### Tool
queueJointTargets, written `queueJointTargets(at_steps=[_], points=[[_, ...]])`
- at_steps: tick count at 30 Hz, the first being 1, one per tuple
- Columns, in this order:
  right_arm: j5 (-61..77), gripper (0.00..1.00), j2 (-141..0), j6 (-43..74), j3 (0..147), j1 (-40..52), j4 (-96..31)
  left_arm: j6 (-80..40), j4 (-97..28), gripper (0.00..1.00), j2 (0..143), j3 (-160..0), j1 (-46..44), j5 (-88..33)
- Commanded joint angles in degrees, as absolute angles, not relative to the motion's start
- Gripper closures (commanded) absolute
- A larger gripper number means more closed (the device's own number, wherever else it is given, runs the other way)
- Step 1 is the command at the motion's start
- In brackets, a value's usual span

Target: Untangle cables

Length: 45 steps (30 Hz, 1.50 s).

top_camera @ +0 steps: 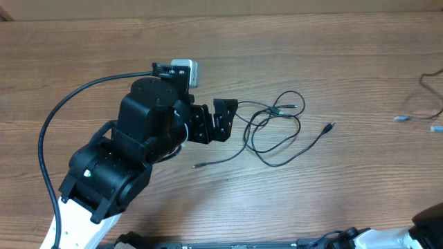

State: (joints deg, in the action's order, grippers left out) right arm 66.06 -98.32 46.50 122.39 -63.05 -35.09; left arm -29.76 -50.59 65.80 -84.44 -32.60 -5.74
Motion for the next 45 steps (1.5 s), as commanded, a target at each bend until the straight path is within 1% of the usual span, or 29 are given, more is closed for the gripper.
queueJointTargets(at_steps=[1, 2, 6, 9, 16, 17, 18, 19, 21, 23, 24, 25, 27, 28, 29, 30, 37, 42, 44, 45], points=[[43.7, 0.96, -97.5, 32.9, 122.7, -66.2, -50.3, -28.7, -51.8, 0.0, 65.6, -84.9, -32.6, -5.3], [36.2, 0.96, -97.5, 32.5, 122.7, -66.6, -55.2, -28.7, -52.0, 0.0, 65.6, -84.9, -32.6, -5.3], [16.4, 0.96, -97.6, 34.5, 122.6, -66.5, -66.4, -28.7, -52.9, 0.0, 65.6, -84.9, -32.6, -5.3], [11.4, 0.96, -97.9, 37.5, 121.4, -66.5, -69.8, -28.7, -53.8, 0.0, 65.8, -84.9, -32.6, -5.3], [10.1, 0.96, -99.9, 37.5, 114.3, -66.2, -66.7, -28.7, -54.7, 0.0, 66.7, -84.9, -32.6, -5.3], [10.1, 0.89, -100.6, 37.5, 113.9, -66.0, -66.2, -28.7, -54.9, 0.0, 66.9, -84.9, -32.6, -5.3], [10.4, 0.71, -101.6, 37.2, 113.6, -65.6, -65.7, -28.7, -55.1, 0.0, 67.1, -84.9, -32.6, -5.3], [10.9, 0.71, -102.1, 36.6, 113.6, -65.5, -65.2, -28.7, -55.5, 0.0, 67.4, -84.9, -32.6, -5.3], [15.5, 0.81, -103.9, 32.4, 113.6, -64.6, -61.3, -28.7, -55.7, 0.0, 67.9, -84.9, -32.6, -5.3], [21.4, 0.81, -105.0, 29.6, 113.6, -63.5, -57.1, -28.7, -55.7, 0.0, 68.5, -84.9, -32.6, -5.3], [24.7, 0.67, -105.6, 27.9, 113.6, -62.4, -54.7, -28.7, -55.7, 0.0, 69.1, -84.9, -32.6, -5.3], [25.9, 0.56, -105.8, 26.4, 113.6, -61.2, -54.0, -28.7, -55.7, 0.0, 69.7, -84.9, -32.6, -5.3], [25.6, 0.33, -105.9, 23.6, 113.6, -58.5, -54.1, -28.7, -55.7, 0.0, 70.8, -84.9, -32.6, -5.3], [25.6, 0.18, -105.9, 21.9, 113.6, -57.1, -54.1, -28.7, -55.7, 0.0, 71.4, -84.9, -32.6, -5.3], [25.6, 0.06, -105.9, 20.5, 113.6, -55.9, -54.3, -28.7, -55.7, 0.0, 71.8, -84.9, -32.6, -5.3], [25.6, 0.0, -105.9, 19.4, 113.6, -54.1, -55.0, -28.7, -55.7, 0.0, 72.5, -84.9, -32.6, -5.3], [25.6, 0.0, -105.9, 19.4, 113.6, -43.8, -62.6, -28.7, -55.7, 0.0, 78.3, -84.9, -32.6, -5.3], [25.6, 0.0, -105.9, 19.0, 113.6, -37.4, -65.3, -28.7, -55.7, 0.0, 83.4, -84.9, -32.6, -5.3], [25.6, 0.0, -105.9, 18.9, 113.6, -35.1, -66.8, -31.3, -54.9, 0.0, 86.0, -84.9, -32.6, -8.4], [25.6, 0.0, -105.9, 16.7, 113.6, -33.7, -68.4, -30.5, -56.0, 0.0, 86.7, -84.9, -32.5, -8.6]])
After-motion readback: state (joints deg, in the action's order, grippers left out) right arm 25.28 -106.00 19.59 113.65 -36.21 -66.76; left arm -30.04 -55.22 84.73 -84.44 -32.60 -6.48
